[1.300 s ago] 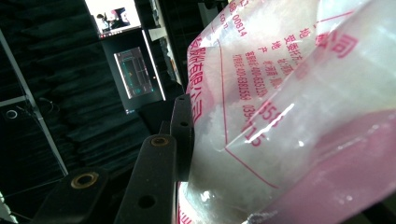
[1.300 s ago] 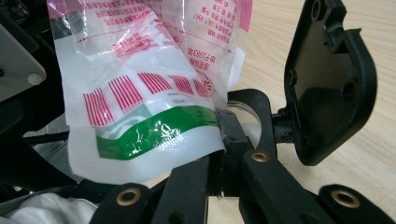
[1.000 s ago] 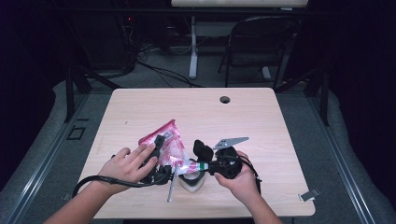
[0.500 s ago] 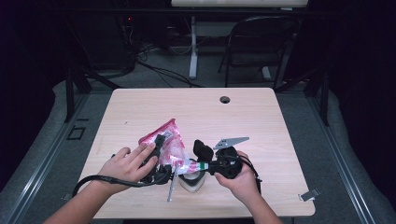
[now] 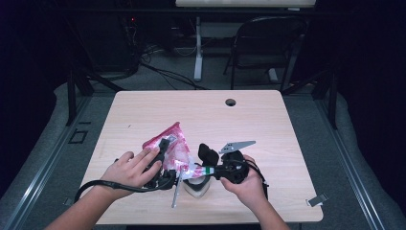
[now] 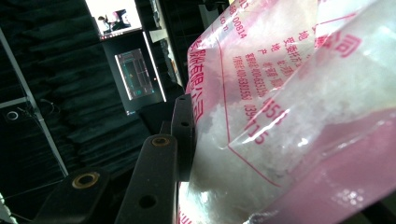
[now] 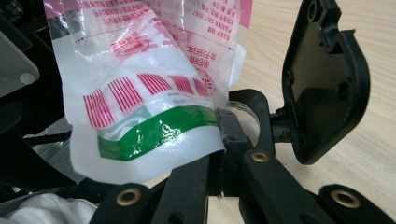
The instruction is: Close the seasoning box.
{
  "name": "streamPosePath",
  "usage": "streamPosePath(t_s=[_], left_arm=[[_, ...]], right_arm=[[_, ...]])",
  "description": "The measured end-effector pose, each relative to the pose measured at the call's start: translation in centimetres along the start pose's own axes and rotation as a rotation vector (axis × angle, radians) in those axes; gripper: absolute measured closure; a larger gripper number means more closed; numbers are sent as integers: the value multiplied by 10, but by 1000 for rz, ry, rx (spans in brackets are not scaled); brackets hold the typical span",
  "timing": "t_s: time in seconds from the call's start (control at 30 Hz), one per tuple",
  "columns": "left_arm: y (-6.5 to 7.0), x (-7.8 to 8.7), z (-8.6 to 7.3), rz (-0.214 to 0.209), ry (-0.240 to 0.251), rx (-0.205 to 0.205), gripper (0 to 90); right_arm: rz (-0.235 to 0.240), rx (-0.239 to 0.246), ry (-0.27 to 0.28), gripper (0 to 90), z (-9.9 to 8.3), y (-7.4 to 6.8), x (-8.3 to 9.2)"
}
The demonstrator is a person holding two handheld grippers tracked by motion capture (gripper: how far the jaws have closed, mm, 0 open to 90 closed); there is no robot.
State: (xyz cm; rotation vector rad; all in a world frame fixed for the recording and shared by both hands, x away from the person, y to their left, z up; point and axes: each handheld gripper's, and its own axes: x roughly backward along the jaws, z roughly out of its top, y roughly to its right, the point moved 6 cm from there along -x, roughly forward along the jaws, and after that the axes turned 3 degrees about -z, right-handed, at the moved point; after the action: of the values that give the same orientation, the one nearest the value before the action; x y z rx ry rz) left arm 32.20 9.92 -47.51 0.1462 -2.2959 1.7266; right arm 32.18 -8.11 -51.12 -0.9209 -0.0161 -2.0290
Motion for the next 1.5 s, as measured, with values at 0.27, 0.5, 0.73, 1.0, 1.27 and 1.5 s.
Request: streamPosePath(t_s=[0.27, 0.5, 0.73, 1.0, 1.27, 1.5], left_arm=[[0, 1, -1, 2, 0, 7, 737], [0, 1, 0, 4, 4, 4, 738], [-1, 1, -1, 12, 1, -2, 739], [-2, 2, -1, 8, 0, -2, 739], [-3, 2, -1, 13, 1, 2, 740], [-5, 3, 0, 21, 0, -11, 741]], right_arm=[[1, 2, -1, 900, 0, 0, 0], [1, 4, -3, 900, 0, 0, 0], [2, 3, -2, 900, 0, 0, 0], [2, 3, -2, 900, 0, 0, 0], [4, 1, -5, 900, -1, 0, -1], [3, 0, -5, 900, -1, 0, -1]])
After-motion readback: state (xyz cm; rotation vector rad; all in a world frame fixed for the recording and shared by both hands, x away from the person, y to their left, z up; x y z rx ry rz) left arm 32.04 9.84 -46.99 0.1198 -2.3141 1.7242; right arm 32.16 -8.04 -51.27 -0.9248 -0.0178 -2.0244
